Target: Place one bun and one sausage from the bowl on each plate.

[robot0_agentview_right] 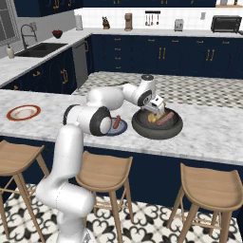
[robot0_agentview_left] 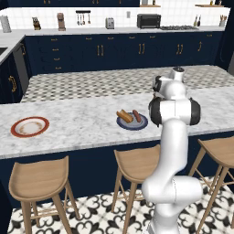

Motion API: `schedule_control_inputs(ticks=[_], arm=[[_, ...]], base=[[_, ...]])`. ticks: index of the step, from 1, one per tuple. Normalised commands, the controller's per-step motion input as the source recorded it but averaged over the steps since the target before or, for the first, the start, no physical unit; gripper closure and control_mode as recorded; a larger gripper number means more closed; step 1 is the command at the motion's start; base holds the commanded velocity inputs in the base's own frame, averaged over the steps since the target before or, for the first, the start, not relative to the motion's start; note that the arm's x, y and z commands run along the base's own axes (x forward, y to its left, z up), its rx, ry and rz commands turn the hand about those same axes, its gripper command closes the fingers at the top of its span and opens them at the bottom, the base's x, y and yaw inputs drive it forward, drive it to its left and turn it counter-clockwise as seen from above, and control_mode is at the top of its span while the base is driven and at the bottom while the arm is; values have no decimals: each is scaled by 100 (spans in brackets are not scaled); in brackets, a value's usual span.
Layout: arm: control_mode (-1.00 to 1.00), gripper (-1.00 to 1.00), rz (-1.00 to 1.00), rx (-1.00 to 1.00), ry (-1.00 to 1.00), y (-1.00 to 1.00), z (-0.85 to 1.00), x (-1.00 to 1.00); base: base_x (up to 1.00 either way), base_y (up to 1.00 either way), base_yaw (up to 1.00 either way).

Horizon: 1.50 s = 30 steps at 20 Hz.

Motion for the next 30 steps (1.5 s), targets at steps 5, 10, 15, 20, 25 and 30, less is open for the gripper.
schedule_control_inputs(ticks=[5, 10, 15, 20, 25, 30], arm=[[-100, -100, 0, -4, 7, -4, -24, 8], [-100, -100, 0, -6, 9, 0, -35, 0], [-100, -100, 0, -3, 9, 0, -21, 0], [-100, -100, 0, 0, 0, 0, 0, 0], [-100, 100, 0, 0, 0, 0, 0, 0], [-100, 100, 0, 0, 0, 0, 0, 0]], base=[[0, 0, 0], [0, 0, 0], [0, 0, 0], [0, 0, 0], [0, 0, 0], [0, 0, 0]])
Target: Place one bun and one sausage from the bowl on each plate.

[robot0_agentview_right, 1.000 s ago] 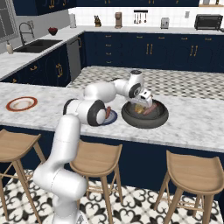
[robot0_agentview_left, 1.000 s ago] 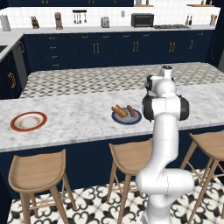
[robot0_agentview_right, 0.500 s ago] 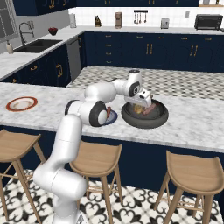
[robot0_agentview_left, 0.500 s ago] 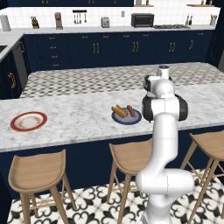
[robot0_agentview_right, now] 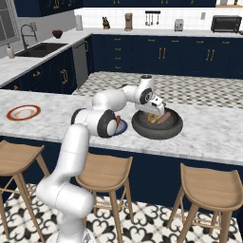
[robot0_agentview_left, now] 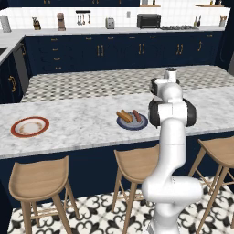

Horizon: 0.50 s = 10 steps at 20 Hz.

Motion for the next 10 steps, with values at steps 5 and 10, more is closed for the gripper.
schedule_control_inputs(ticks=[5, 10], arm=[[-100, 100, 0, 0, 0, 0, 0, -3], [-100, 100, 1, 0, -2, 14, 54, -81]], base=[[0, 0, 0], [0, 0, 0]])
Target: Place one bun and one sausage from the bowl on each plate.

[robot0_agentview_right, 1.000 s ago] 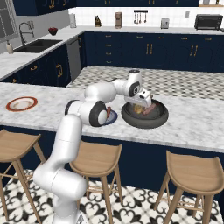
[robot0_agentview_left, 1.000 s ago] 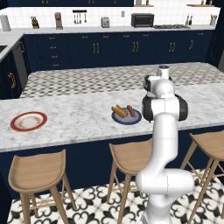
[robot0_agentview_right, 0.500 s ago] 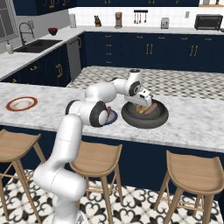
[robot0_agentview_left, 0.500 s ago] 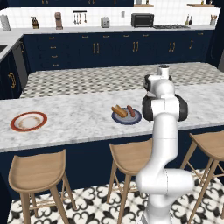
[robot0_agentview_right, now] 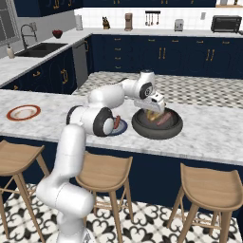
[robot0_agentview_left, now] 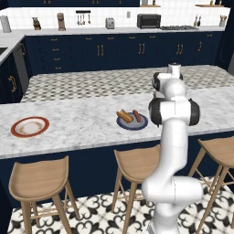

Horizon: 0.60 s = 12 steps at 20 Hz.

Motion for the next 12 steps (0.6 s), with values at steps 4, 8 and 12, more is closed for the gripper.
schedule_control_inputs(ticks=[4, 8, 12], arm=[[-100, 100, 1, 0, -2, 34, 83, -100], [-100, 100, 10, 0, -6, 61, 90, -100], [-100, 100, 21, -4, -1, 76, 54, -100]], base=[[0, 0, 0], [0, 0, 0], [0, 0, 0]])
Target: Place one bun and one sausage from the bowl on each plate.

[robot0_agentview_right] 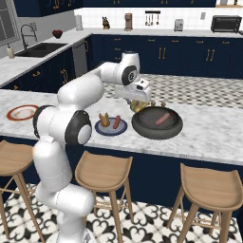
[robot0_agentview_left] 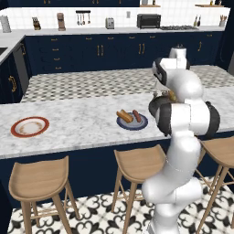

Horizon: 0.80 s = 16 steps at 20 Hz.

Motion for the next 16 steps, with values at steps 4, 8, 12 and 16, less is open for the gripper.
schedule_control_inputs(ticks=[4, 8, 12, 16], arm=[[-100, 100, 15, -8, 0, 85, 27, -100], [-100, 100, 9, -1, -1, 48, 13, -100], [-100, 100, 0, 0, -2, 10, 8, -100], [-100, 100, 0, 0, 0, 0, 13, -73]], base=[[0, 0, 0], [0, 0, 0], [0, 0, 0], [0, 0, 0]])
